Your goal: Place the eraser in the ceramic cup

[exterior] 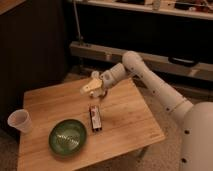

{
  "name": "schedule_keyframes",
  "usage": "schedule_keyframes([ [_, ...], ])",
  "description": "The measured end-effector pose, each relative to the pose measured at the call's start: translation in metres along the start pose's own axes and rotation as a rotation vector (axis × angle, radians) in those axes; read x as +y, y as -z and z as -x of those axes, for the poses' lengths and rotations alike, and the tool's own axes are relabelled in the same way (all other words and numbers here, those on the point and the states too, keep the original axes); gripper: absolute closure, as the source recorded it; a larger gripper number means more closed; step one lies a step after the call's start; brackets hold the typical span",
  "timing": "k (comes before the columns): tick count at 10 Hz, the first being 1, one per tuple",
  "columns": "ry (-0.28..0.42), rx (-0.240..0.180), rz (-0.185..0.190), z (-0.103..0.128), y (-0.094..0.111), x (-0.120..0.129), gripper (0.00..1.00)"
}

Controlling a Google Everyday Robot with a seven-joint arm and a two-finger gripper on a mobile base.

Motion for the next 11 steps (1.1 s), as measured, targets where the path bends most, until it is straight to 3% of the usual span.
schedule_keyframes([
  [7,0.006,-0.004,0.013,0.000,0.000,-0.001,0.20],
  [8,0.018,-0.009,0.049,-0.003,-0.001,-0.004,0.20],
  [9,0.031,-0.015,0.114,-0.008,-0.003,-0.010,0.20],
  [10,0.048,-0.014,0.257,-0.015,-0.005,-0.016,0.20],
  [11,0.054,-0.007,0.374,-0.016,-0.004,-0.018,0.20],
])
